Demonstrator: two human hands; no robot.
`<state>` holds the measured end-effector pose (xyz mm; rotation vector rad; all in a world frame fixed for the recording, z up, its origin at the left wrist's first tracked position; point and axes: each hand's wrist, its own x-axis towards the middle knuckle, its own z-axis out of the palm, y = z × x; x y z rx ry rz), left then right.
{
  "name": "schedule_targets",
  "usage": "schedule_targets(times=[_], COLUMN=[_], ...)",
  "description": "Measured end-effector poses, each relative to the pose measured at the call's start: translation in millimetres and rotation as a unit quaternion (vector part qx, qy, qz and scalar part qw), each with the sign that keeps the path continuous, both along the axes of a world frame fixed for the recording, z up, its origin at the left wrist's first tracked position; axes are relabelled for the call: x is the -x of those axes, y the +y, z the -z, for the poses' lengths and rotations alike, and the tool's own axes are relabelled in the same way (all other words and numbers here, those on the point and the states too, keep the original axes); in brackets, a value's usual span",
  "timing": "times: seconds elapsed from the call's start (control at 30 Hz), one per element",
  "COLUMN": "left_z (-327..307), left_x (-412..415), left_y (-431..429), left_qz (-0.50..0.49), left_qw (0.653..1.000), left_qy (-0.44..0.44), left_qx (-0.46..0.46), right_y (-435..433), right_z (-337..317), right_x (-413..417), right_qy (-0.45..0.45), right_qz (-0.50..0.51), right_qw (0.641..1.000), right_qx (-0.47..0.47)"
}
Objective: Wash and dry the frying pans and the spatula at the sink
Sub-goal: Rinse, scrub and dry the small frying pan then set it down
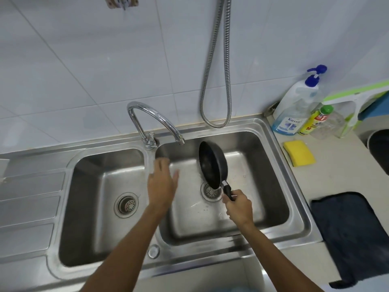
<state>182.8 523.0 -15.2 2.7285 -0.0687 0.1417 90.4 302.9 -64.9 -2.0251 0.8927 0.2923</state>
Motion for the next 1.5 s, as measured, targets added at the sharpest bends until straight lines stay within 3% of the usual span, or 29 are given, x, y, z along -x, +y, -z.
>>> schedule_targets(times=[0.07, 0.17, 0.33, 0.43, 0.53, 0.67, 0.73, 0.83, 0.9, 1.07, 1.3, 1.5], left_z=[15.9, 29.1, 13.0, 11.0, 14.9, 22.1, 27.1, 27.8, 23.6, 25.2, 22.4, 18.0], left_x=[33.5, 59.6, 73.9, 71.4, 72.6, 64.0, 59.5, 59.8, 64.4, 85.8, 109.9, 115.8], left_y=[-20.6, -47.4, -92.5, -110.2, -121.9, -136.2, -141.2, -151.1, -160.9, -192.3, -237.4, -246.5], left_qz=[0.028, 0.018, -0.006, -0.026, -0.080, -0.124, -0.130, -0.154, -0.166, -0.154, -0.136, -0.139], left_qw=[0.995, 0.962, 0.851, 0.816, 0.777, 0.772, 0.757, 0.722, 0.719, 0.737, 0.768, 0.777], left_qy=[0.094, 0.247, 0.431, 0.459, 0.456, 0.366, 0.364, 0.377, 0.381, 0.388, 0.410, 0.409], left_qx=[0.001, 0.111, 0.299, 0.350, 0.426, 0.504, 0.527, 0.559, 0.558, 0.531, 0.473, 0.459], right_y=[3.9, 15.0, 29.0, 29.5, 25.1, -1.3, -28.3, -95.7, -147.8, -235.6, -282.6, -264.9], right_z=[-2.5, -14.0, -29.1, -32.1, -36.0, -52.8, -59.9, -57.8, -49.3, -30.0, 8.0, 20.8], right_x=[-0.1, 2.3, 5.5, 9.2, 15.0, 13.0, 19.7, 44.7, 69.4, 121.7, 173.9, 185.6], right_qy=[-0.006, -0.012, -0.013, -0.027, -0.050, -0.081, -0.099, -0.129, -0.161, -0.152, 0.067, -0.053], right_qz=[0.002, 0.041, 0.079, 0.052, 0.048, -0.013, -0.049, -0.077, -0.055, -0.015, -0.011, 0.004], right_qw=[0.999, 0.990, 0.983, 0.992, 0.990, 0.992, 0.987, 0.988, 0.977, 0.957, 0.922, 0.925], right_qx=[-0.048, -0.135, -0.166, -0.110, -0.121, -0.101, -0.115, 0.035, 0.127, 0.245, 0.382, 0.377])
